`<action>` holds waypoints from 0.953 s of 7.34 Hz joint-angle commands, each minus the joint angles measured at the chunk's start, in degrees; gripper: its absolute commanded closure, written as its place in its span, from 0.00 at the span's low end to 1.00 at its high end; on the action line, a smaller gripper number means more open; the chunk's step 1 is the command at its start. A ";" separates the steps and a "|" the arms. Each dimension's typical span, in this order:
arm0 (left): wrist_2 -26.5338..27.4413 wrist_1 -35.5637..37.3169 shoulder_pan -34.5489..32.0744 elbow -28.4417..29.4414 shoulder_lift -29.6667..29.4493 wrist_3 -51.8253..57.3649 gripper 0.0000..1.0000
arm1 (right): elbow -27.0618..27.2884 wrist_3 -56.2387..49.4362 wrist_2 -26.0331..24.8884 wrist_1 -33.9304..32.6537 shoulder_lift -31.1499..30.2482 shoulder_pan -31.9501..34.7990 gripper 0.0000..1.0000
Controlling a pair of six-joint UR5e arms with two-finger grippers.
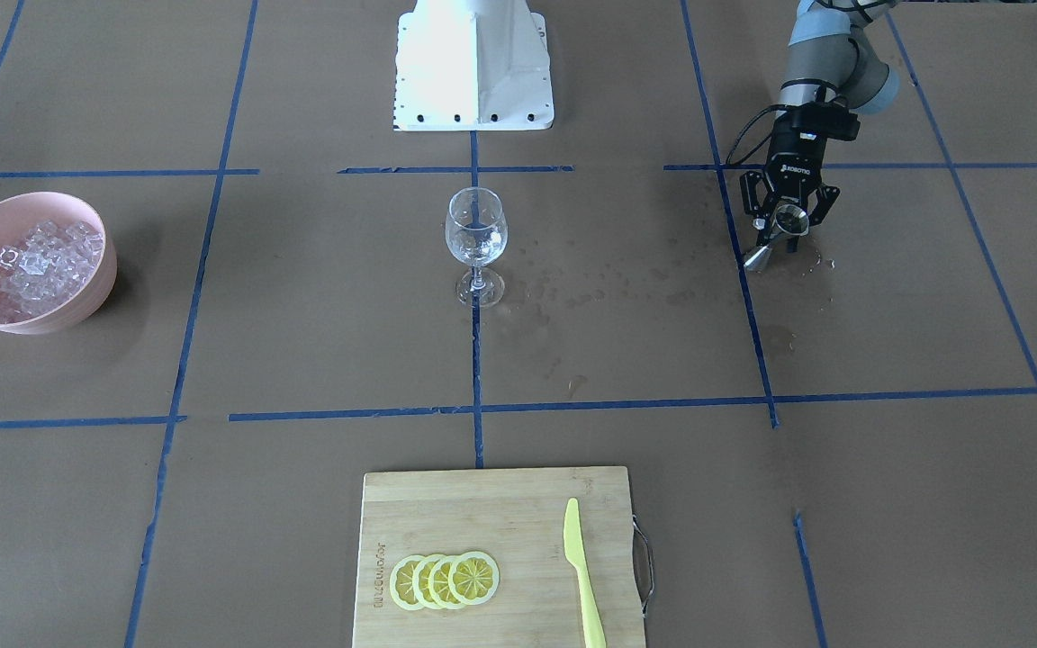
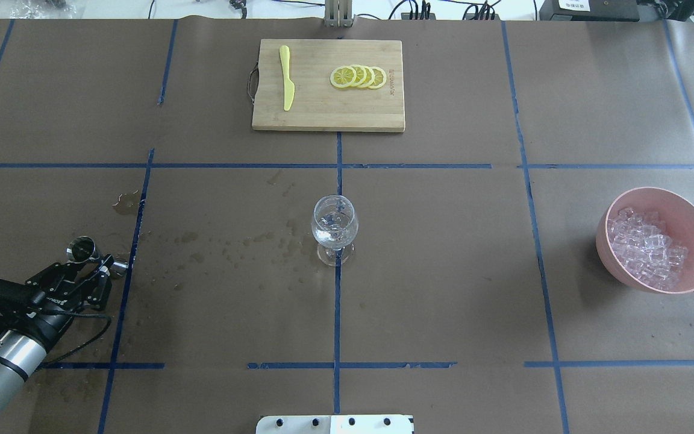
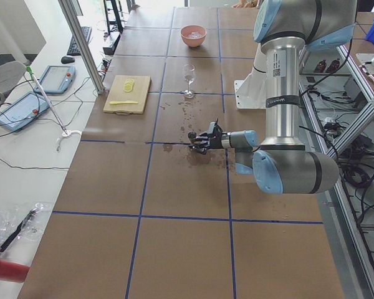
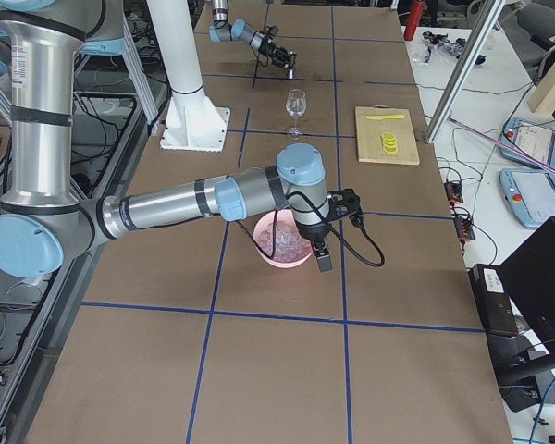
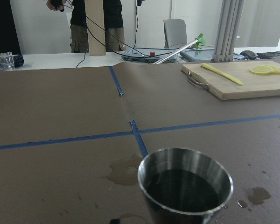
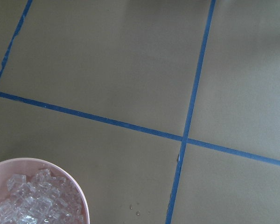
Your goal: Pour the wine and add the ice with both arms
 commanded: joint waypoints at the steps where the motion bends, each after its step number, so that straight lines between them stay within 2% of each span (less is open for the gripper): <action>1: 0.00 0.00 0.38 0.08 -0.10 0.00 0.53 | 0.00 0.00 0.02 0.01 0.00 -0.02 0.00; 7: 0.00 0.00 1.08 -0.01 -0.36 0.00 0.53 | 0.00 0.00 -0.07 -0.08 -0.09 -0.02 0.00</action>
